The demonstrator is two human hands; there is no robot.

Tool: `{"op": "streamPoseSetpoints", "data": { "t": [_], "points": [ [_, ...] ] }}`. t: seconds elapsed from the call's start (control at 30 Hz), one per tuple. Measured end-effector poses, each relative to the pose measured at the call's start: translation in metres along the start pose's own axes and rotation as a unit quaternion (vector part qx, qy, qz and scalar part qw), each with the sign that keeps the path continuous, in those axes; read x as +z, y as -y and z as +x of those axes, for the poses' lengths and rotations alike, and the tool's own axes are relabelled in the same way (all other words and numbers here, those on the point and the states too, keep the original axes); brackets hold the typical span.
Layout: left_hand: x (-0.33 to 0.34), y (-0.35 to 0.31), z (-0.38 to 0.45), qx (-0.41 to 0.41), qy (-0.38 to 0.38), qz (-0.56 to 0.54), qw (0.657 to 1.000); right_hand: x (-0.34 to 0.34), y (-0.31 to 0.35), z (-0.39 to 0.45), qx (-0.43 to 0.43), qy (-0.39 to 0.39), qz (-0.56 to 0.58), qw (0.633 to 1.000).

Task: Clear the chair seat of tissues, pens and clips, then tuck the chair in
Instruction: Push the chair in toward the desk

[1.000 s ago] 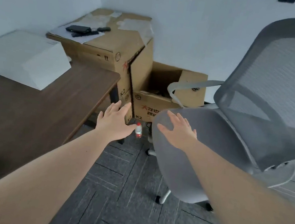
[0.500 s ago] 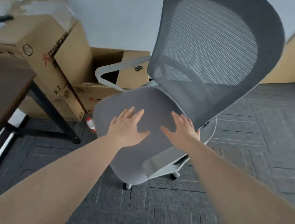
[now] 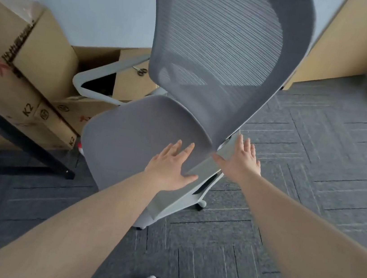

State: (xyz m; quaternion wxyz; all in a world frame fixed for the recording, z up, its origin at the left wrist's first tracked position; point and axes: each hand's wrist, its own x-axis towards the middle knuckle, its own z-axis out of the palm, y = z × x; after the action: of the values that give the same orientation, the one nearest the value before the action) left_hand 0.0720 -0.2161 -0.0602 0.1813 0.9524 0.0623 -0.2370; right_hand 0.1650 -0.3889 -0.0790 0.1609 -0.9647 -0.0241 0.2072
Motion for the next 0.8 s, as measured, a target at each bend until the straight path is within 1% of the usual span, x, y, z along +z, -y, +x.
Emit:
{"op": "streamPoseSetpoints", "data": {
  "t": [0.1, 0.2, 0.33, 0.47, 0.57, 0.7, 0.8],
  "points": [
    [0.018, -0.009, 0.001, -0.002, 0.014, -0.008, 1.0, 0.005, -0.01, 0.008, -0.019, 0.021, -0.001, 1.0],
    [0.037, -0.017, -0.001, -0.028, 0.009, -0.035, 0.999, 0.01, -0.016, 0.018, -0.056, 0.046, -0.007, 0.997],
    [0.062, -0.029, -0.002, -0.07, 0.006, -0.009, 0.997, 0.017, -0.026, 0.025, -0.092, 0.067, -0.021, 0.993],
    [0.077, -0.038, -0.001, -0.098, -0.04, 0.055, 0.993, 0.017, -0.041, 0.032, -0.119, 0.071, -0.036, 0.99],
    [0.084, -0.04, 0.002, -0.115, -0.069, 0.068, 0.989, 0.017, -0.047, 0.036, -0.145, 0.07, -0.049, 0.986],
    [0.091, -0.037, 0.0, -0.121, -0.118, 0.093, 0.981, 0.02, -0.049, 0.04, -0.169, 0.076, -0.037, 0.982],
    [0.09, -0.03, -0.002, -0.116, -0.119, 0.092, 0.982, 0.023, -0.05, 0.04, -0.172, 0.073, -0.028, 0.982]
  ]
}}
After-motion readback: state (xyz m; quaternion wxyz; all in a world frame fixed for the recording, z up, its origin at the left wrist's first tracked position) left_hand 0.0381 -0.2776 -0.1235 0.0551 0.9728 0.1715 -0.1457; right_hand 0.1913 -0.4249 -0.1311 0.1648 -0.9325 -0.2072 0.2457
